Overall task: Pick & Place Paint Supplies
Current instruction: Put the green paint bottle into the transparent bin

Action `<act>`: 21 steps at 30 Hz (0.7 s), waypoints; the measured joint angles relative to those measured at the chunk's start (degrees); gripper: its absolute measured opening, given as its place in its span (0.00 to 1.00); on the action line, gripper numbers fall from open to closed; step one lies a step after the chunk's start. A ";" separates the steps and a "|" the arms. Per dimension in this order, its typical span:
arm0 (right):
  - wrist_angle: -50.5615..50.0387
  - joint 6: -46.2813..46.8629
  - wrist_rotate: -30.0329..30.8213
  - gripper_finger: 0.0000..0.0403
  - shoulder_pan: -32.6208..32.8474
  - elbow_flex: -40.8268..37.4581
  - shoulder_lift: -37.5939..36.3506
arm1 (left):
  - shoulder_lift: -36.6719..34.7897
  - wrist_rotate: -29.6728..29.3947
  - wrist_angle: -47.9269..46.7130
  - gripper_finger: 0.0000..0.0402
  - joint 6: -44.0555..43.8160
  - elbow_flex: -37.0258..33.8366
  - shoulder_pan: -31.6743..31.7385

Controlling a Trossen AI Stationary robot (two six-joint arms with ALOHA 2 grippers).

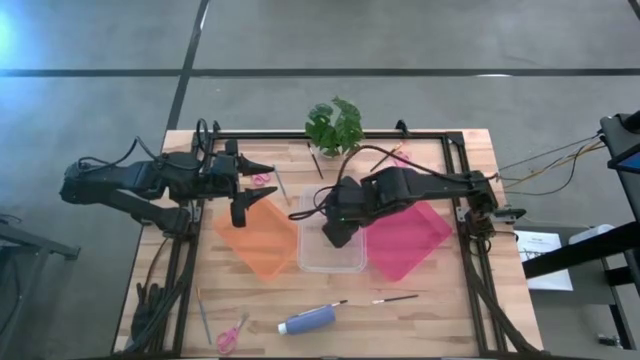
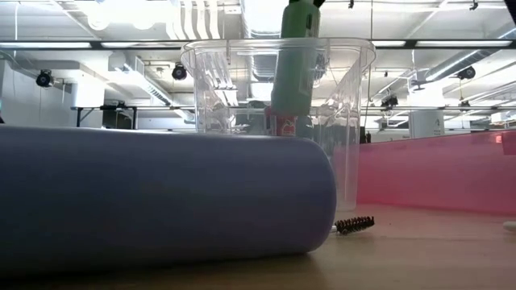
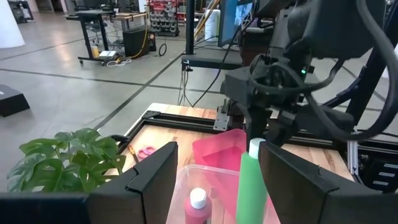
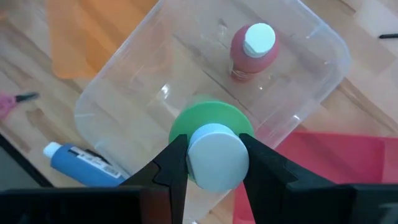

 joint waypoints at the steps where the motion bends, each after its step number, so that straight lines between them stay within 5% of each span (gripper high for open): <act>1: 0.06 -0.24 -0.02 0.28 -0.16 0.00 0.35 | 0.00 0.00 -0.02 0.58 0.00 0.00 0.00; 21: 2.08 -2.00 0.17 0.28 -0.94 -5.49 2.26 | 0.00 0.00 -0.09 0.58 1.53 0.00 -0.02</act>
